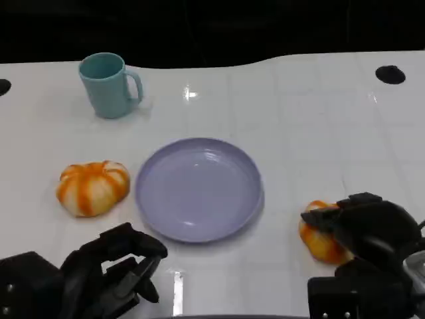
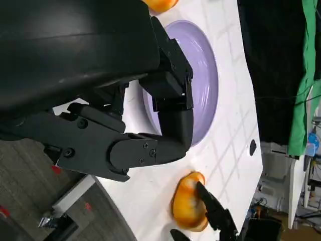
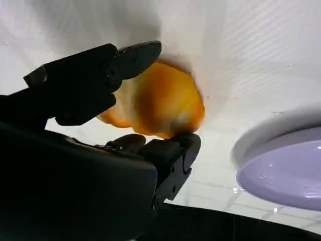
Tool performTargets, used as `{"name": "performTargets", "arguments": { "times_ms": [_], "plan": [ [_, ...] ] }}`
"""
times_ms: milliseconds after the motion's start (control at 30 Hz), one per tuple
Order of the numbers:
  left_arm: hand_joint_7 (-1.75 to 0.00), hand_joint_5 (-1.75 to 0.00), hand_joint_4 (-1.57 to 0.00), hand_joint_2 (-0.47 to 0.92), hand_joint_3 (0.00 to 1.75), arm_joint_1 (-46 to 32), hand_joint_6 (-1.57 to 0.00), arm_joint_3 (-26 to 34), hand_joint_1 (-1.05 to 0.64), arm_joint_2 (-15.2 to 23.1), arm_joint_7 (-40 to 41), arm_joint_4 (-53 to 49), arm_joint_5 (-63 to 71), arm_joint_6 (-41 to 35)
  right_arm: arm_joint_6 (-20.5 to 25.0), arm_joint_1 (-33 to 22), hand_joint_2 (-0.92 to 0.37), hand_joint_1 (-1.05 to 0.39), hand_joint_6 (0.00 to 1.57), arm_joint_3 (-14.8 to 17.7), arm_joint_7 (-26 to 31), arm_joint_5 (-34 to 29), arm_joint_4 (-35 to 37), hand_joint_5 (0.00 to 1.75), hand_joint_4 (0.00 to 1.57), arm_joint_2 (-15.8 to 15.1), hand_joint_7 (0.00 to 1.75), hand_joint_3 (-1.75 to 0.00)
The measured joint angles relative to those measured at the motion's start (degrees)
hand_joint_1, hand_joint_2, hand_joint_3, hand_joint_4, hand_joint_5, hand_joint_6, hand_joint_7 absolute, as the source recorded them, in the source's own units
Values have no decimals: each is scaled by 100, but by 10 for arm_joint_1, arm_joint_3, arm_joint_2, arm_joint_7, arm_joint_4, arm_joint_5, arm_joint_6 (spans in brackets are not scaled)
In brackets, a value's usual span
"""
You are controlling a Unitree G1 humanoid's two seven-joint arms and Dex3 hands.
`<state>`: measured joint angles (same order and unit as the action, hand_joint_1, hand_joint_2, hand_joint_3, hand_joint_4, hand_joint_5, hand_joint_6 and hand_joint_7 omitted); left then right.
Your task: Grasp the bread from the table and place it into the plate.
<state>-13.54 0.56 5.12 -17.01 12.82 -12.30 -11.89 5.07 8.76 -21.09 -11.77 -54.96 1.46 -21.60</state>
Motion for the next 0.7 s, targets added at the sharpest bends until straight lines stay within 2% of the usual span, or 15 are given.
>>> {"name": "performTargets", "arguments": {
  "times_ms": [167, 233, 267, 300, 333, 367, 400, 433, 500, 533, 567, 633, 700],
  "plan": [
    [-128, -175, -65, 92, 45, -3, -66, -1, -44, 0, 0, 1, 0, 1, -4, 25, -85, -42, 48, -17, 38, 2, 51, 21, 37, 8, 2, -1],
    [-128, -175, -65, 92, 45, -4, -67, -1, -44, -1, 0, 1, 0, 1, -14, 34, -84, -32, 66, -19, 61, 7, 75, 23, 67, 11, 5, 0],
    [-128, -175, -65, 92, 45, -4, -66, -2, -44, -1, 0, 2, 0, 1, -21, 39, -84, -29, 73, -19, 77, 11, 89, 23, 77, 14, 6, 0],
    [-128, -175, -65, 92, 45, -5, -66, -2, -44, -1, 0, 2, 0, 1, -28, 43, -84, -20, 88, -18, 95, 19, 104, 40, 95, 18, 9, 0],
    [-127, -175, -65, 92, 45, -5, -66, -3, -43, -1, 0, 2, 0, 2, -43, 46, -86, -11, 108, -16, 121, 30, 122, 89, 98, 21, 10, -1],
    [-127, -175, -64, 92, 45, -6, -66, -4, -43, -1, 0, 2, 1, 2, -62, 49, -88, -7, 119, -13, 152, 40, 143, 123, 96, 25, 11, -1],
    [-127, -175, -64, 92, 45, -6, -67, -5, -43, -1, 0, 2, 1, 2, -81, 54, -89, -4, 131, -10, 182, 52, 164, 148, 94, 30, 16, -2],
    [-127, -175, -64, 92, 45, -7, -67, -5, -43, -1, 0, 3, 1, 2, -102, 60, -89, -2, 123, -9, 211, 62, 186, 164, 92, 33, 51, -5],
    [-127, -175, -63, 92, 45, -7, -67, -5, -43, -1, 0, 3, 2, 3, -135, 73, -86, -1, 96, -8, 249, 76, 223, 172, 90, 34, 115, -15],
    [-127, -175, -63, 92, 45, -7, -67, -5, -43, -1, 0, 3, 2, 3, -147, 76, -78, -2, 87, -8, 261, 82, 236, 173, 89, 34, 137, -34],
    [-128, -175, -63, 92, 45, -8, -68, -5, -43, -1, 0, 3, 2, 3, -157, 79, -63, -1, 78, -8, 272, 84, 246, 174, 88, 35, 155, -64],
    [-127, -175, -64, 92, 44, -10, -68, -5, -43, -1, 0, 3, 1, 4, -170, 88, -46, -1, 77, -9, 287, 92, 258, 175, 89, 36, 160, -95],
    [-127, -175, -65, 92, 44, -11, -68, -5, -43, -1, 0, 3, 2, 4, -184, 97, -41, -2, 77, -9, 303, 93, 268, 175, 90, 36, 161, -103]
  ]
}}
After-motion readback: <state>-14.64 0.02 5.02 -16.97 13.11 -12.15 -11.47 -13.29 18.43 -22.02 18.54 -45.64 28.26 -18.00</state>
